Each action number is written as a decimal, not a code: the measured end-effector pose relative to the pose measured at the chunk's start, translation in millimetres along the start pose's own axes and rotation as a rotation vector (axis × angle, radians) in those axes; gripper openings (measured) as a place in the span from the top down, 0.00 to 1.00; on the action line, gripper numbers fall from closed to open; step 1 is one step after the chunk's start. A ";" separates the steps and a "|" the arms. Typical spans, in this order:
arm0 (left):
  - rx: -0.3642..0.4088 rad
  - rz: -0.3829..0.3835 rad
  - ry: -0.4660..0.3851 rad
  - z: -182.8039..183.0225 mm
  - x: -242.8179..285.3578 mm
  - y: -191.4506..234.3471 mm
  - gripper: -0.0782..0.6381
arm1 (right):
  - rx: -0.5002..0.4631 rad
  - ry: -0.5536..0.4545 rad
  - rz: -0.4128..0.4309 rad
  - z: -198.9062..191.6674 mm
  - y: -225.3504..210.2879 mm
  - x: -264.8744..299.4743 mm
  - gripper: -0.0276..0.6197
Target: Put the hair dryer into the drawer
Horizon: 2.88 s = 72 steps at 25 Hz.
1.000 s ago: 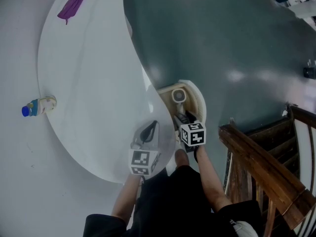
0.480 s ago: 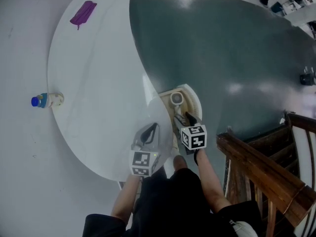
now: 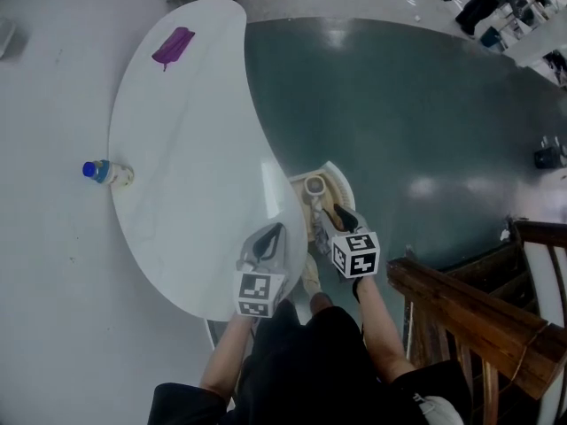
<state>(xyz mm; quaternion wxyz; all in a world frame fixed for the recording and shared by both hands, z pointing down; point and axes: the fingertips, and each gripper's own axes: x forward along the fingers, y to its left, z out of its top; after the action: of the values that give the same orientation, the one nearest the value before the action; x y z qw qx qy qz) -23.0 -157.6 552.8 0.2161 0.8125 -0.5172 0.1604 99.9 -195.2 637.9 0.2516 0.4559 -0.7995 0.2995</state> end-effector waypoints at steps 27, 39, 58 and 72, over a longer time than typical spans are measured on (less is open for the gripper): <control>0.143 0.026 -0.235 105.3 -95.8 -92.9 0.88 | -0.164 -0.433 -0.021 100.8 23.8 -216.1 0.95; 0.145 0.047 -0.243 96.8 -109.2 -103.8 0.88 | -0.169 -0.456 0.007 84.9 28.9 -238.0 0.95; 0.139 0.072 -0.253 98.1 -108.9 -104.0 0.88 | -0.182 -0.453 0.035 84.2 27.0 -234.1 0.95; 0.134 0.075 -0.252 95.2 -115.8 -103.7 0.88 | -0.178 -0.448 0.045 79.2 34.1 -236.9 0.95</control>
<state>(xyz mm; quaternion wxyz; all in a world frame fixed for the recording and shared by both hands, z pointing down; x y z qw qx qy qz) 26.9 -79.0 396.1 0.0883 0.8188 -0.5585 0.0993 168.1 -100.5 414.4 0.1004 0.4691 -0.8686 0.1245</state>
